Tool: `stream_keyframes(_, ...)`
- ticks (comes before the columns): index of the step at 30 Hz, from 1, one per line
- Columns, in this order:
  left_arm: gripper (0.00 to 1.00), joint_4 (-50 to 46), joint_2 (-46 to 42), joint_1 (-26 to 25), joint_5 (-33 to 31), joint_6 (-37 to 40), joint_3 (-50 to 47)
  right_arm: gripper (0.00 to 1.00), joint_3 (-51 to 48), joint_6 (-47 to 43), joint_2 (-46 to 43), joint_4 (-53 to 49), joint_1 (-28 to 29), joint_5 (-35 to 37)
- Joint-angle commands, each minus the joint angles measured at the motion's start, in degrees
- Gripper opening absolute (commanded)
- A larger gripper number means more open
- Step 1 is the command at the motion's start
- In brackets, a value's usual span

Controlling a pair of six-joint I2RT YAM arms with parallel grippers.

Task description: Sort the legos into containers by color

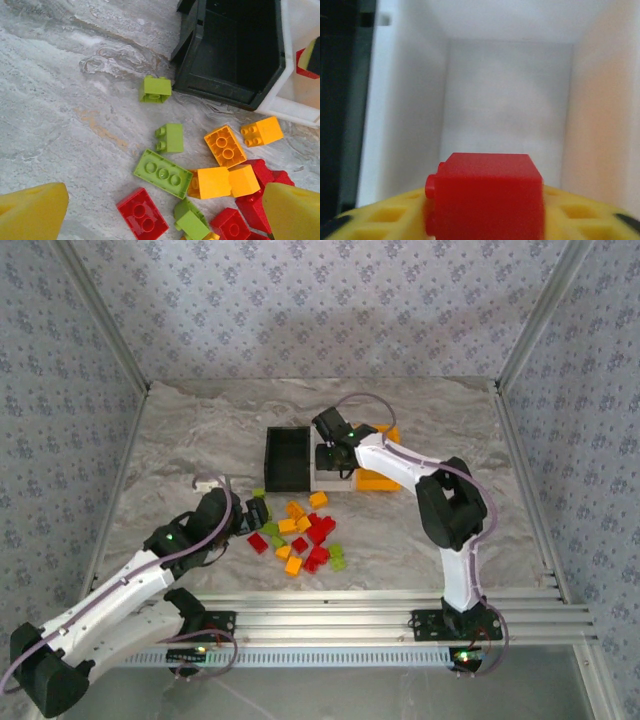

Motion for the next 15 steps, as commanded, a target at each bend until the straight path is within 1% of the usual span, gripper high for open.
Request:
stream_keyframes(1, 0.99, -2.23, -0.45, 0.63, 1.2, 0.43, 0.22, 0.67, 3.61, -0.49, -0.05, -2.27, -0.31, 0.7)
stream_keyframes(3, 0.99, -2.35, -0.02, 0.72, 1.94, 1.22, 0.22, 0.73, 3.29, -0.59, -1.36, -1.66, -0.3, 0.65)
stream_keyframes(5, 0.98, -2.28, 0.82, 0.91, 3.59, 2.41, 0.23, 0.75, 1.83, -0.66, -3.68, -0.85, -0.12, 0.73)
stream_keyframes(8, 0.91, -2.45, 3.48, 1.0, 7.45, 4.61, 0.78, 0.76, -3.05, -0.19, -8.3, 1.36, 0.42, 0.34)
stream_keyframes(11, 0.9, -4.58, 9.1, 0.92, 11.49, 5.11, 1.29, 0.76, -9.09, 1.23, -12.8, 3.18, 0.97, -0.35)
stream_keyframes(14, 0.84, -2.19, 13.8, 0.81, 15.8, 3.3, -1.3, 0.76, -14.34, 2.34, -16.48, 4.65, 1.02, -0.94)
stream_keyframes(15, 0.83, -0.65, 14.4, 0.8, 16.69, 2.34, -2.65, 0.75, -15.61, 2.53, -17.35, 5.01, 1.1, -1.05)
